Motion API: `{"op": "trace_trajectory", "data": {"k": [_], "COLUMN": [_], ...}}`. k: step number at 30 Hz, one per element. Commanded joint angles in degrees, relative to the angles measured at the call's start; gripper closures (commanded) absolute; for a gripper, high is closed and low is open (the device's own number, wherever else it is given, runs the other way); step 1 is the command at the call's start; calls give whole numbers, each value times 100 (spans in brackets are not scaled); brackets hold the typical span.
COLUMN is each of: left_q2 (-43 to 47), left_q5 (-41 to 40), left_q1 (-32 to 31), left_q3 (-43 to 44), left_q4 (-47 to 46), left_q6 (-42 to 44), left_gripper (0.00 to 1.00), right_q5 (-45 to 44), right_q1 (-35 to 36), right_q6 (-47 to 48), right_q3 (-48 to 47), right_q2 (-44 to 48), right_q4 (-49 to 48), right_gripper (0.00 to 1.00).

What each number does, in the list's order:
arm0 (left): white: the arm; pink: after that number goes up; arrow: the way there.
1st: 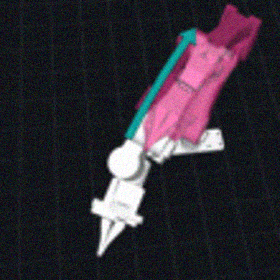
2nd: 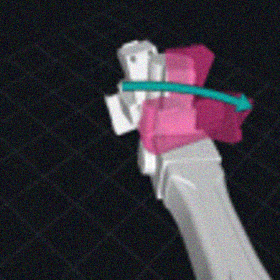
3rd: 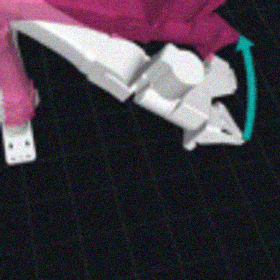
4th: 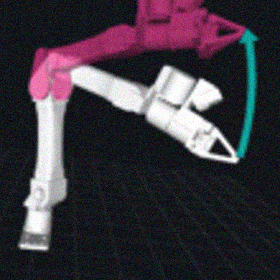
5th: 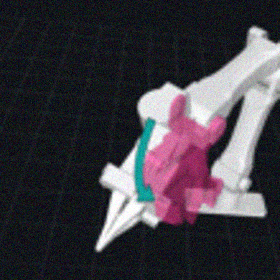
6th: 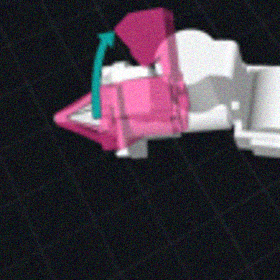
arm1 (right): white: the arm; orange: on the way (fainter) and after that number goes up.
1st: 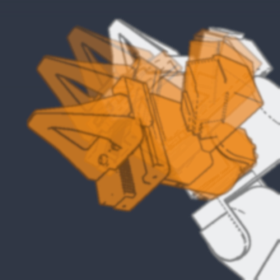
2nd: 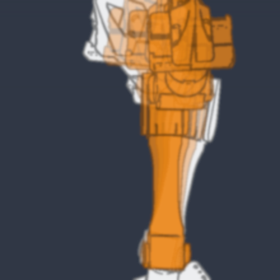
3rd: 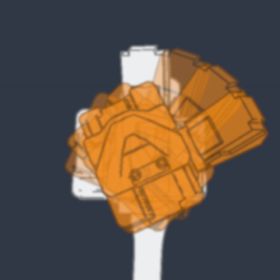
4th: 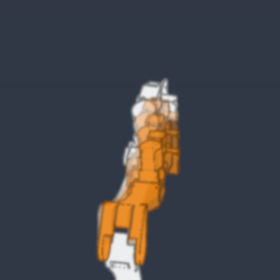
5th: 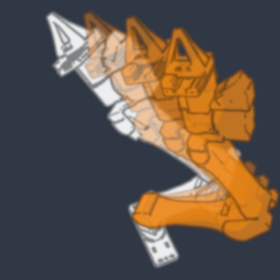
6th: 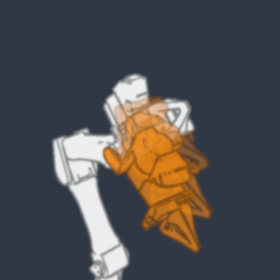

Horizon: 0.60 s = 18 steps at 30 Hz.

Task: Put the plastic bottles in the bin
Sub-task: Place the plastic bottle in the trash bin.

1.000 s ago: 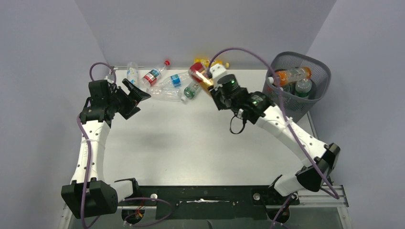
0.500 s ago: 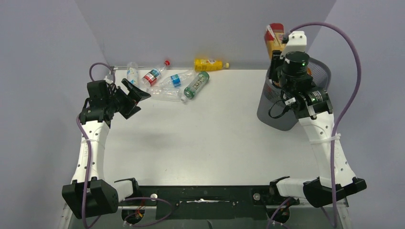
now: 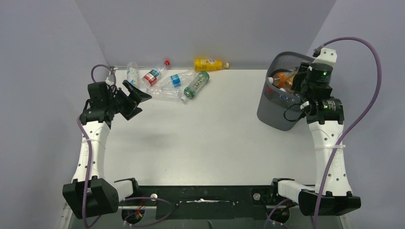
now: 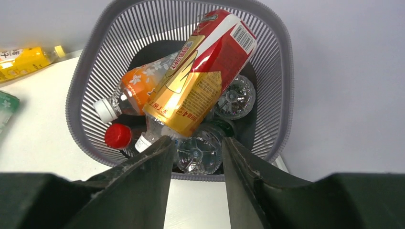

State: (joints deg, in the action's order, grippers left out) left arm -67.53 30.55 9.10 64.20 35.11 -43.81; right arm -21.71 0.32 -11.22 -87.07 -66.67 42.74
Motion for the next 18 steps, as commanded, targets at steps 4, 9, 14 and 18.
{"op": "trace_trajectory", "data": {"k": [4,9,14,18], "left_q2": [105,131,-130,-617], "left_q5": [339,731,720,76], "left_q1": [39,26,-198,-924], "left_q3": [-35,-232,-159,433], "left_q4": [-538,-1111,-1427,-1140], "left_q6": [104,23,144,563], "left_gripper": [13,10,10,10], "right_q5": [802,1917,2934,3347], "right_q1": [-93,-25,489,1057], "right_q6": [-139,-126,-529,-890], "right_q3": [-229,-533,-516,-708], "right_q2": [175,62,16,-194], "right_q4": [-268,-267,-536,-581], "right_gripper": [40,0,2,2]}}
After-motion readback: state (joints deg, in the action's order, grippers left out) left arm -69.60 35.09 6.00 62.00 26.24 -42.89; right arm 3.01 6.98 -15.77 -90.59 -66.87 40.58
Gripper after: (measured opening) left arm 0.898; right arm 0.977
